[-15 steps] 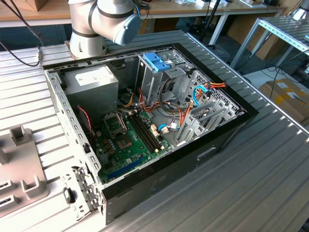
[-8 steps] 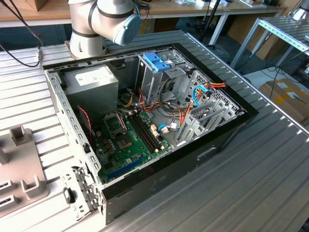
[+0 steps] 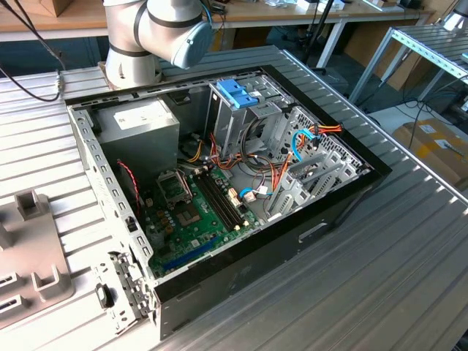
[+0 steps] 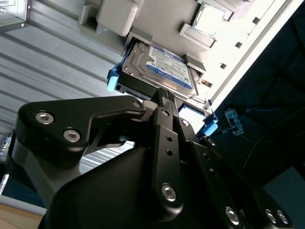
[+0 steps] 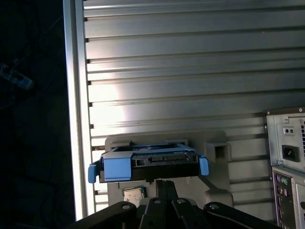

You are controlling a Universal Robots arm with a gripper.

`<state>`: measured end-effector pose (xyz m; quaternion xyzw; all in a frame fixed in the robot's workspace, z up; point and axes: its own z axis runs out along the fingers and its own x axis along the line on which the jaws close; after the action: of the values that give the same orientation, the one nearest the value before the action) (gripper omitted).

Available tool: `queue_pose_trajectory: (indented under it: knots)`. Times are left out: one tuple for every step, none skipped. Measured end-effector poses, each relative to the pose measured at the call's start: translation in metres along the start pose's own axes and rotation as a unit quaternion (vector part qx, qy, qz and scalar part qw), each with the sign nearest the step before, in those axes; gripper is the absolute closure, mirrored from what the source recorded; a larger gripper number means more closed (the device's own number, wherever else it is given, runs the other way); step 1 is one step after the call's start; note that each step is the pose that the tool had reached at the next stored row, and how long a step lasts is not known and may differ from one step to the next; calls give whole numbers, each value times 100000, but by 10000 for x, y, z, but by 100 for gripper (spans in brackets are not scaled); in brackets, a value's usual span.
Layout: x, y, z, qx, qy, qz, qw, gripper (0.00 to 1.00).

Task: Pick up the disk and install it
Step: 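Reach for the disk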

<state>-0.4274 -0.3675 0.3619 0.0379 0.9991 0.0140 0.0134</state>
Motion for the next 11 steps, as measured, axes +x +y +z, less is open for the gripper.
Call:
queue_pose_trajectory:
  knots:
    - [4,2,1,-1,4,-19,100000,89]
    - [9,6,3,2,14,-106,100000,89]
    - [13,10,4,0,21,-257,100000,89]
    - [18,17,8,-12,18,-504,99999,89]
    - [24,33,10,18,42,-1089,99994,89]
    - [29,52,13,219,41,-1729,99985,89]
    - [30,61,14,342,42,-1961,99980,89]
    - [31,63,15,363,34,-2011,99979,89]
    - [31,63,15,377,42,-2022,99979,89]
    - [31,64,14,379,43,-2011,99979,89]
    - [31,64,15,386,40,-1793,99983,89]
